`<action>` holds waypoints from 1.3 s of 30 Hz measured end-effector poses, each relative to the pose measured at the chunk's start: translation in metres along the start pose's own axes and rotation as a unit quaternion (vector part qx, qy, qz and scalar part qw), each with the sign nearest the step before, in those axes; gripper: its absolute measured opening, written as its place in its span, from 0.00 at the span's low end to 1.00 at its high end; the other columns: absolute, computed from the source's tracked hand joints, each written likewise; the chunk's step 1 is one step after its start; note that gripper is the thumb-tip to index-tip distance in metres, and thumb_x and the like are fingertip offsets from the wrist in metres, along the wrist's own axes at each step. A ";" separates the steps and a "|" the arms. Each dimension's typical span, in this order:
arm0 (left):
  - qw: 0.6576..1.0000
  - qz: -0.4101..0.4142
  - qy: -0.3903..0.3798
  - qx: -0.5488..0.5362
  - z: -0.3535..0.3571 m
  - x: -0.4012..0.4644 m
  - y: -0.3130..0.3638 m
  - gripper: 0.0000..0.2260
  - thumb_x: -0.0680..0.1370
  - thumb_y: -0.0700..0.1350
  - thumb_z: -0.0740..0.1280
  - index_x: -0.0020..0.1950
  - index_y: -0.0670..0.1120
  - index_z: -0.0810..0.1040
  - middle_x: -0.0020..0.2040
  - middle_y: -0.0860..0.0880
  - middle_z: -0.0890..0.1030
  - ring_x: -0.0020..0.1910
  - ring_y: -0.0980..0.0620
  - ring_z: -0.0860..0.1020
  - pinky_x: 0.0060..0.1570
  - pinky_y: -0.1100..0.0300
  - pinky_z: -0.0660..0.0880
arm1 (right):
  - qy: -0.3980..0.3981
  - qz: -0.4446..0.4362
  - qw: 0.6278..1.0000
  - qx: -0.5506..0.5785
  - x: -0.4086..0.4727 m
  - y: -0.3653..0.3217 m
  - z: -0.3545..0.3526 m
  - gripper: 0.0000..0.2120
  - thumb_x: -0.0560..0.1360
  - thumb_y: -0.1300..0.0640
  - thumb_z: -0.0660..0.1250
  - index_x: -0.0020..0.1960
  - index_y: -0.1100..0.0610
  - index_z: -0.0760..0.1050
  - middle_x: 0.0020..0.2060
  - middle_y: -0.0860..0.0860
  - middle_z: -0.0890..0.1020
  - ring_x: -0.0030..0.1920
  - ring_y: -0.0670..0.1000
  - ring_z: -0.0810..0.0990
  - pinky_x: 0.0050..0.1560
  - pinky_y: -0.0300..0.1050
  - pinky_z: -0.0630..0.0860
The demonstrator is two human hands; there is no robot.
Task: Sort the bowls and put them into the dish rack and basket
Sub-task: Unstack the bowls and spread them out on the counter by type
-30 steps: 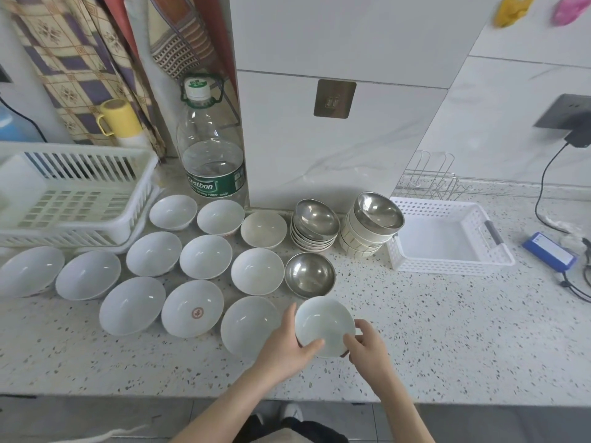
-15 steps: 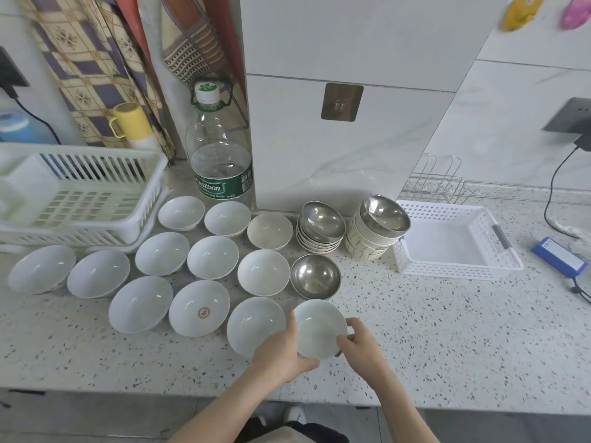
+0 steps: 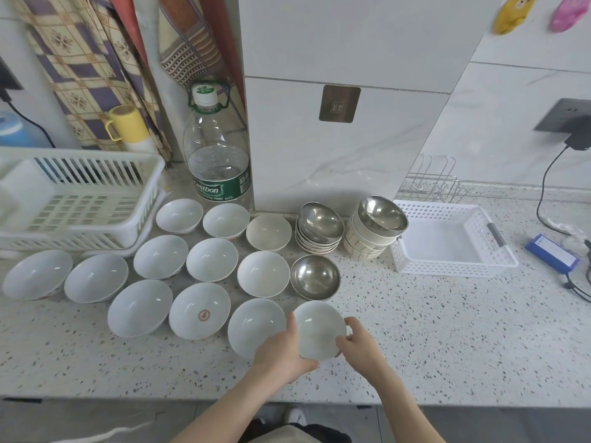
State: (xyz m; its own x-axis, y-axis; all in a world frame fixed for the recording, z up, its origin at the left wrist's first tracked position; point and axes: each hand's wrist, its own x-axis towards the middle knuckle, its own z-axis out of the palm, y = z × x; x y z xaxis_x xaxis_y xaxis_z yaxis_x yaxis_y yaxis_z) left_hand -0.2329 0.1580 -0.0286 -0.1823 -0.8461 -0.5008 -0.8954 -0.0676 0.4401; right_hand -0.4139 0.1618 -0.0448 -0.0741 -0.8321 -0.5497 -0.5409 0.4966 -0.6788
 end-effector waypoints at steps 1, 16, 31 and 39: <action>1.000 0.002 0.003 0.006 0.000 0.000 0.000 0.43 0.71 0.58 0.71 0.77 0.48 0.50 0.49 0.50 0.79 0.40 0.50 0.76 0.34 0.58 0.71 | 0.002 -0.001 1.000 0.001 0.000 0.001 0.000 0.16 0.76 0.59 0.59 0.63 0.52 0.67 0.40 0.53 0.83 0.23 0.38 0.71 0.25 0.34 0.66; 0.985 -0.018 0.078 -0.153 -0.060 0.036 0.001 0.32 0.76 0.67 0.59 0.75 0.50 0.64 0.54 0.48 0.84 0.56 0.49 0.81 0.56 0.53 0.76 | 0.119 -0.009 0.992 0.043 0.005 -0.030 -0.038 0.22 0.78 0.49 0.61 0.71 0.50 0.65 0.36 0.51 0.84 0.40 0.47 0.80 0.33 0.40 0.70; 0.926 -0.039 0.130 -0.352 -0.119 0.154 0.045 0.32 0.74 0.62 0.65 0.74 0.50 0.66 0.28 0.55 0.84 0.34 0.55 0.82 0.38 0.57 0.74 | 0.091 -0.016 0.991 0.099 0.044 -0.057 -0.057 0.18 0.78 0.54 0.61 0.68 0.49 0.68 0.37 0.50 0.84 0.32 0.46 0.74 0.34 0.39 0.73; 0.916 -0.031 0.142 -0.374 -0.121 0.163 0.054 0.16 0.77 0.47 0.66 0.64 0.55 0.71 0.32 0.52 0.84 0.21 0.61 0.77 0.26 0.63 0.68 | 0.079 0.009 0.986 0.144 0.066 -0.059 -0.067 0.16 0.78 0.55 0.61 0.66 0.48 0.70 0.35 0.49 0.82 0.28 0.46 0.68 0.25 0.36 0.68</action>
State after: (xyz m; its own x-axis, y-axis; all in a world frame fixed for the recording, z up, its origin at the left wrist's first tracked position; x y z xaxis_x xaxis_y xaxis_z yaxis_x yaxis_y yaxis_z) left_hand -0.2617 -0.0474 0.0036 0.0669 -0.9247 -0.3749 -0.3526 -0.3734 0.8580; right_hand -0.4433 0.0613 -0.0080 -0.2226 -0.8393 -0.4961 -0.2798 0.5424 -0.7921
